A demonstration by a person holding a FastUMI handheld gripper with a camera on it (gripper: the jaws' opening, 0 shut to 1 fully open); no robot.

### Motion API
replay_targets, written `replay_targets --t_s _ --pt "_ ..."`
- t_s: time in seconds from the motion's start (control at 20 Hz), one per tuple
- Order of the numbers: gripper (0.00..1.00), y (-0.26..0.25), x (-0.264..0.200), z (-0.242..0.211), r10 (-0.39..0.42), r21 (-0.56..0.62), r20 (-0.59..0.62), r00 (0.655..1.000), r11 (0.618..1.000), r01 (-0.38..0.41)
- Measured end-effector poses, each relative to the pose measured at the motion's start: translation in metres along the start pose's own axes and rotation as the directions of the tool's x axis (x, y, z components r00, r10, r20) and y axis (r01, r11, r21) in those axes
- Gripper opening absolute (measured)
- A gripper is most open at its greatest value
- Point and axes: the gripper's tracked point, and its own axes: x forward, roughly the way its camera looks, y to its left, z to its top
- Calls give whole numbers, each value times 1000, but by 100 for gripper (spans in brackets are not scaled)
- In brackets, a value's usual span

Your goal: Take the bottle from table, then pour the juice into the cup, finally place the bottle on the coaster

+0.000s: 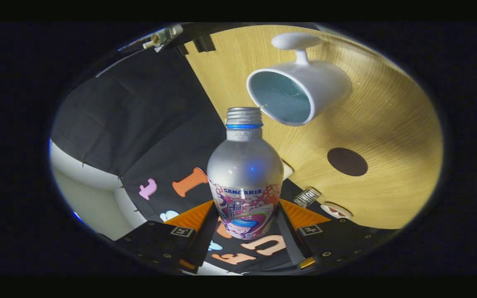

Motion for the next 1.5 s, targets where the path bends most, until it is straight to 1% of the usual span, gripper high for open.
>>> replay_targets --t_s 0.1,0.15,0.2,0.3,0.4,0.5,0.55,0.6,0.75,0.8,0.9,0.95,1.1,1.15,1.25,1.3,1.35,1.4,1.5 --pt "77 -10 -1 -7 -30 -108 -7 1000 994 30" --pt "77 -17 -1 -6 -53 -182 5 999 982 53" --pt "76 -28 0 -5 -83 -272 16 996 959 84" --pt "77 -46 1 -1 -126 -415 47 991 900 134" --pt "77 -49 -1 -1 -136 -512 75 988 845 155" --pt "77 -54 5 -7 -149 -606 87 985 777 172" --pt "77 -56 5 -13 -146 -651 88 985 740 167" --pt "77 -56 8 -20 -142 -700 89 986 695 163" --pt "77 -59 11 -24 -139 -835 122 983 521 177" --pt "77 -62 11 -23 -141 -874 145 979 446 194" --pt "77 -69 14 -15 -141 -933 220 965 257 251" --pt "77 -69 16 -15 -129 -949 240 962 179 261" --pt "77 -69 19 -19 -86 -960 278 957 -22 277" --pt "77 -69 21 -17 -66 -949 308 949 -97 301" --pt "77 -64 25 -12 0 -909 357 934 -232 347" --pt "77 -63 27 -10 25 -885 373 928 -290 363" --pt "77 -64 26 -10 41 -865 379 924 -339 370" --pt "77 -66 28 -12 45 -849 380 924 -379 368" --pt "77 -78 41 -16 38 -826 379 924 -436 357"
